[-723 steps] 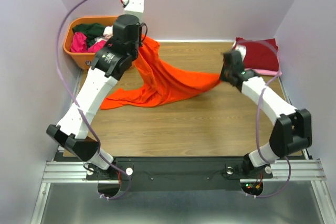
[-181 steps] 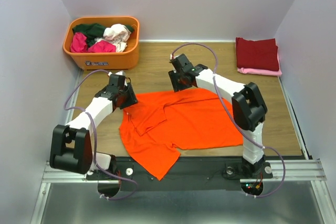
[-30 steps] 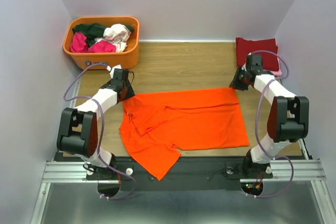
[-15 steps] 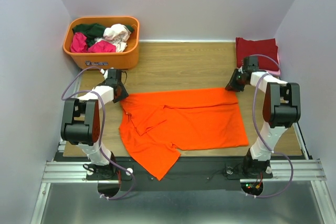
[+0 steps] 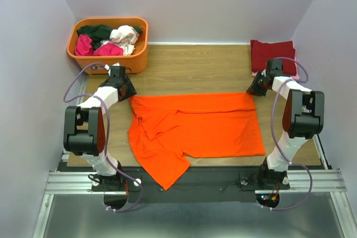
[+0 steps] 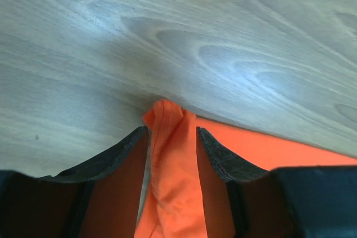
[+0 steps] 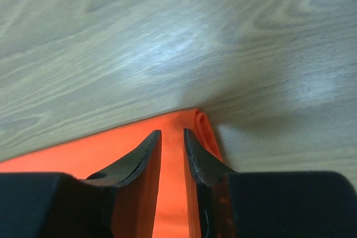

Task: Fold and stack the t-shirts
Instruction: Fold the tshirt

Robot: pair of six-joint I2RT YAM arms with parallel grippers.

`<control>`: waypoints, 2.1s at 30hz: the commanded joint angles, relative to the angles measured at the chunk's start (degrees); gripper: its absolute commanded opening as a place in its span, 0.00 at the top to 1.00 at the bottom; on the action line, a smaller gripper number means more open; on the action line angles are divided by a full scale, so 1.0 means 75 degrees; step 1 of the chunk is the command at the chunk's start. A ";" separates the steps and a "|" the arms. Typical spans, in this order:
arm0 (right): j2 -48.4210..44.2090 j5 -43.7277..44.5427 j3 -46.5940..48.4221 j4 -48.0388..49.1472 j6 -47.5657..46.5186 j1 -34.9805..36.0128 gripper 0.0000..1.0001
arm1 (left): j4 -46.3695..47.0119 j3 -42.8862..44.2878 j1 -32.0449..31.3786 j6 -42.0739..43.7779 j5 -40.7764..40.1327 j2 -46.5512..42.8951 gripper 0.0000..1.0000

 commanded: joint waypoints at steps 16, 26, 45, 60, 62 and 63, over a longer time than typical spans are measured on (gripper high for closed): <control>-0.0849 0.1514 -0.0487 -0.0598 -0.0908 0.1754 0.54 | -0.0633 -0.0582 -0.2078 -0.0470 -0.1135 -0.0378 0.40; 0.0415 0.2462 0.0181 -0.0621 -0.0967 0.1743 0.44 | -0.0539 0.0319 -0.2020 -0.0037 -0.1404 0.1204 0.40; 0.0864 0.2159 0.2131 -0.0785 -0.0850 0.1602 0.38 | -0.1277 0.2773 -0.1691 0.0446 -0.1042 0.1328 0.33; -0.4409 0.2346 -0.2582 -0.1324 0.0216 0.1076 0.32 | -0.1783 -0.2922 -0.1413 -0.1031 -0.0363 -0.4478 0.31; -0.4645 0.2322 -0.2980 -0.1324 0.0322 0.0795 0.32 | -0.1688 -0.3090 -0.1376 -0.1265 -0.0408 -0.4561 0.31; -0.4773 0.2334 -0.3052 -0.1324 0.0334 0.0747 0.32 | -0.1723 -0.2962 -0.1352 -0.1348 -0.0524 -0.4480 0.32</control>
